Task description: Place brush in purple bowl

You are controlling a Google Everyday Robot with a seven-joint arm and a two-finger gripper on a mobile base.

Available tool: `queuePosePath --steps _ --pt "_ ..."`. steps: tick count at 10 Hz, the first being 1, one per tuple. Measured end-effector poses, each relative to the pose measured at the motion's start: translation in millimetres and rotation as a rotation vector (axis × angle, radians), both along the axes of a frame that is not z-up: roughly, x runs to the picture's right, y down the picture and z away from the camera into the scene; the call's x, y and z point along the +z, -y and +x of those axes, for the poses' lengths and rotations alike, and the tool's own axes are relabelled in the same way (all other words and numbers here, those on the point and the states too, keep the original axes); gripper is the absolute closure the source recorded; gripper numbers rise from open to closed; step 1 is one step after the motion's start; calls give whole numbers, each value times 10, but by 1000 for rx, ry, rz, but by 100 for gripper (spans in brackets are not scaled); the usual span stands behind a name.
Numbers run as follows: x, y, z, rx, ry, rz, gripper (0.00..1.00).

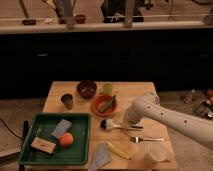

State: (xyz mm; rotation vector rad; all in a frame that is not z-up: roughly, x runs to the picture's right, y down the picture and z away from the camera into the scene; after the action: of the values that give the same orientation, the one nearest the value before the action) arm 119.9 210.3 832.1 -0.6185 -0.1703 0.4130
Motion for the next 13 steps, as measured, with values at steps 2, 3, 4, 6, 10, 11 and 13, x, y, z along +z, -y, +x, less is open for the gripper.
queuePosePath --steps 2,3,4,6,10,11,13 --pt "19 -17 24 2 -9 -5 20" --pt "34 -34 44 4 -14 -10 20" --pt "54 -46 60 6 -18 -14 20" --pt "150 -133 103 10 -29 -35 20" --pt "252 -202 131 21 -30 -57 50" --pt "249 -198 134 18 -31 -57 60" --pt "229 -150 134 21 -31 -54 81"
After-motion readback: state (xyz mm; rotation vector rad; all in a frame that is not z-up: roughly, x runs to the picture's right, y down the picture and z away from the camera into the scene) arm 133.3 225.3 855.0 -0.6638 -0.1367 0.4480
